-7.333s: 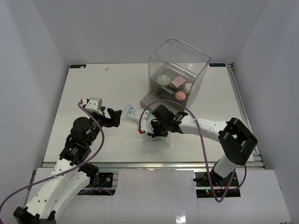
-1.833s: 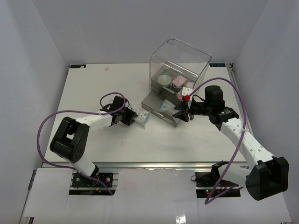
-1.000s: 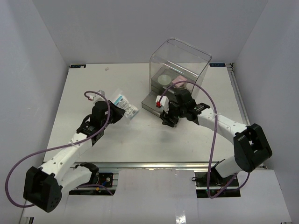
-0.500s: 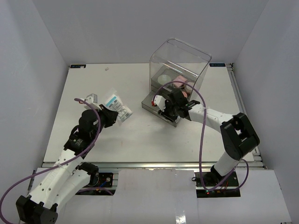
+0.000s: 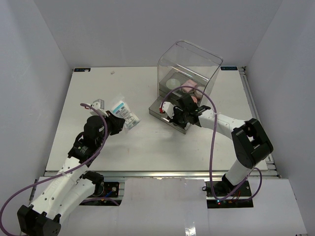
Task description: Organize the makeup
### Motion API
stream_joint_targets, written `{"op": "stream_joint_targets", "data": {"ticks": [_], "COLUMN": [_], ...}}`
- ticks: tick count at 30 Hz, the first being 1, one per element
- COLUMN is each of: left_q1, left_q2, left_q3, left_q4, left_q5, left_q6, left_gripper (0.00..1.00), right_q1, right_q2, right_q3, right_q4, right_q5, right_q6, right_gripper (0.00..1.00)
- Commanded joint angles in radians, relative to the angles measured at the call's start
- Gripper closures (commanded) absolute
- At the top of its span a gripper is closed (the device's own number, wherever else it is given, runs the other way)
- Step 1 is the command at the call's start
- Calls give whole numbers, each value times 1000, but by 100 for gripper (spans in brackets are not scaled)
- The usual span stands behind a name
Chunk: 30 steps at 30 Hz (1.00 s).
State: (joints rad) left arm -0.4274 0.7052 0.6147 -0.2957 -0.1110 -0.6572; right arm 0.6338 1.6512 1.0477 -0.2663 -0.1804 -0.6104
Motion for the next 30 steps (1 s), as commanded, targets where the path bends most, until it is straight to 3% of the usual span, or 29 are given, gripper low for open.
{"op": "stream_joint_targets", "data": {"ticks": [1,12,17,30], "left_q1": [4,4,4,4], "left_q2": [6,137,261,408], "left_q3": [-1,59,120,203], "left_q4": [12,85,134,190], "left_q5": [23,97,176,290], "left_q6": [24,120,173,222], "left_gripper": [84,85,85,87], "right_q1": [19,53,53,35], "right_q2": [-14,-25,-19,-62], "right_q3": [29,32,43,-9], "right_q4": [-60,-88,-81,-40], "right_q5": [-119,-179,-127,-53], "right_q6": [8,43,51,104], "right_gripper": [88,88,77,90]}}
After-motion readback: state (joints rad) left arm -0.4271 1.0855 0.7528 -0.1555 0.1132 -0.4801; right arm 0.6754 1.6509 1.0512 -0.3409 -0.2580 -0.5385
